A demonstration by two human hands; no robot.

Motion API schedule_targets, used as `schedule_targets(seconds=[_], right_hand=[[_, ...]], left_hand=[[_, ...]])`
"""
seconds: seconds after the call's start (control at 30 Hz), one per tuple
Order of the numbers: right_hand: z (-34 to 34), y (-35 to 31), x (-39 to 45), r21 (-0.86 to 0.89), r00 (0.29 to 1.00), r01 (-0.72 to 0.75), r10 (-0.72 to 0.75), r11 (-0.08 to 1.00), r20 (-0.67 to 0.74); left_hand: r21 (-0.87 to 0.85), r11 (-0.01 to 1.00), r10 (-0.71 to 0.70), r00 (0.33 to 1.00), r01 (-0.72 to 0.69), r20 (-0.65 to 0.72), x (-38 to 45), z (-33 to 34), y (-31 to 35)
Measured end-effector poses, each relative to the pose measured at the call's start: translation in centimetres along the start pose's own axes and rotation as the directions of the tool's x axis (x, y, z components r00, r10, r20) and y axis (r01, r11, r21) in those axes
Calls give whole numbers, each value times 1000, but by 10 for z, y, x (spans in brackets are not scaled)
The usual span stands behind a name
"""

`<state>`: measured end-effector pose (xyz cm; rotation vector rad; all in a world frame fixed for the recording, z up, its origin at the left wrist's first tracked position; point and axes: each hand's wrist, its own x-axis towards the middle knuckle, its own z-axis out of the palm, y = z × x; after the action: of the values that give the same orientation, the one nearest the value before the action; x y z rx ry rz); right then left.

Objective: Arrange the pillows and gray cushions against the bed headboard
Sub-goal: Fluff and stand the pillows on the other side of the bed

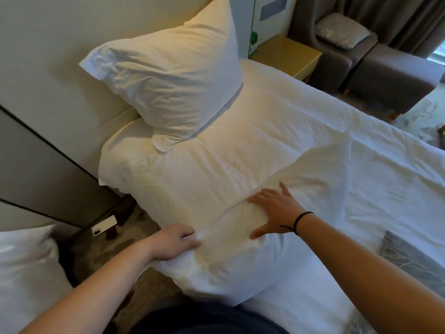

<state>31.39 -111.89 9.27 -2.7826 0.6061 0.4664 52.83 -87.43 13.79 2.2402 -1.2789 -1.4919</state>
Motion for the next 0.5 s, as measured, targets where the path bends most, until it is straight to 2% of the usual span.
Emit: schedule_targets(seconds=[0.1,0.27,0.33,0.5], right_hand=[[-3,6,10,-40,999,32,-31,999,17],[-2,13,19,-76,997,67,-65,995,40],[-1,14,20,-73,996,72,-68,995,52],[4,23,21,-53,998,67,-66,996,16]], left_hand=[[-104,993,-73,986,58,-147,-1,2,-14],[-84,982,-191,895,172,-402,-8,10,-44],[-63,978,-206,881,198,-426,-14,7,-54],[-30,980,-196,917,198,-347,-33,-17,-78]])
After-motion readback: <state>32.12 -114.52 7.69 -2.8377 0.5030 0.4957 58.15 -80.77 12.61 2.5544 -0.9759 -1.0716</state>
